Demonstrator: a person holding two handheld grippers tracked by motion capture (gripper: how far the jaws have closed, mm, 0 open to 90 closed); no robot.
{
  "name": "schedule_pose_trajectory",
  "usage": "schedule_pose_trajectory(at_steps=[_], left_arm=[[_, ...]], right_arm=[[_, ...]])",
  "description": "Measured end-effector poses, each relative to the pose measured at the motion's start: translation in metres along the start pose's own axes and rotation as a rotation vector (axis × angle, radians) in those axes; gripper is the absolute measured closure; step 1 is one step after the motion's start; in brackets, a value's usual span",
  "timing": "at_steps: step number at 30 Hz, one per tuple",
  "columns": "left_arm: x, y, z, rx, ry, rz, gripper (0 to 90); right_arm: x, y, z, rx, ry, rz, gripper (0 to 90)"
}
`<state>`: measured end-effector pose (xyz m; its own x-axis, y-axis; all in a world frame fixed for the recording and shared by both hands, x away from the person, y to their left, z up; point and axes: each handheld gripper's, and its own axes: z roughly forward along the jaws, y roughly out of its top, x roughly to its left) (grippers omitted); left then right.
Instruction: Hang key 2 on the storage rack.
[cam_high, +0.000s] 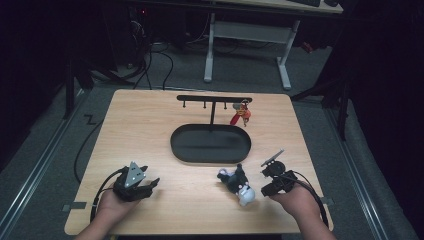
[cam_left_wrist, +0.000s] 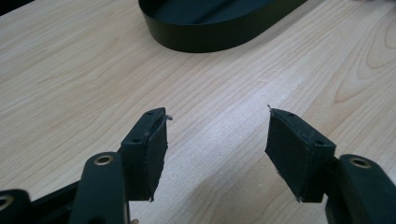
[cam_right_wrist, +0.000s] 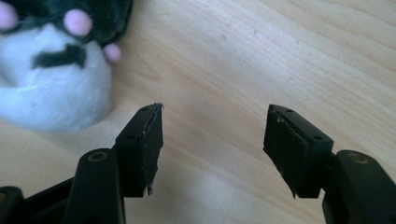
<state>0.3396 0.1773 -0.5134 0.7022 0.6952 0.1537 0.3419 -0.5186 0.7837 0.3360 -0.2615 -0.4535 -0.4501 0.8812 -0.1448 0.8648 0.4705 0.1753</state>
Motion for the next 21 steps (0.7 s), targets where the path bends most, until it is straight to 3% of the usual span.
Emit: schedule_pose_trajectory(at_steps=[6, 9, 13, 21], left_arm=[[0.002, -0.001, -0.002, -0.007, 0.000, -0.010, 38.6], [0.002, -0.002, -0.003, -0.006, -0.002, -0.008, 38.6], [0.002, -0.001, -0.003, -0.005, -0.005, -0.003, 38.6], [0.002, -0.001, -0.003, -0.005, -0.003, 0.001, 39.1]], right_arm=[[0.007, 0.003, -0.015, 0.022, 0.062, 0.007, 33.7], [0.014, 0.008, -0.026, 0.013, 0.085, 0.020, 22.3], [0.024, 0.015, -0.033, 0.012, 0.098, 0.015, 15.7], [0.043, 0.027, -0.026, 0.011, 0.124, -0.013, 14.4]])
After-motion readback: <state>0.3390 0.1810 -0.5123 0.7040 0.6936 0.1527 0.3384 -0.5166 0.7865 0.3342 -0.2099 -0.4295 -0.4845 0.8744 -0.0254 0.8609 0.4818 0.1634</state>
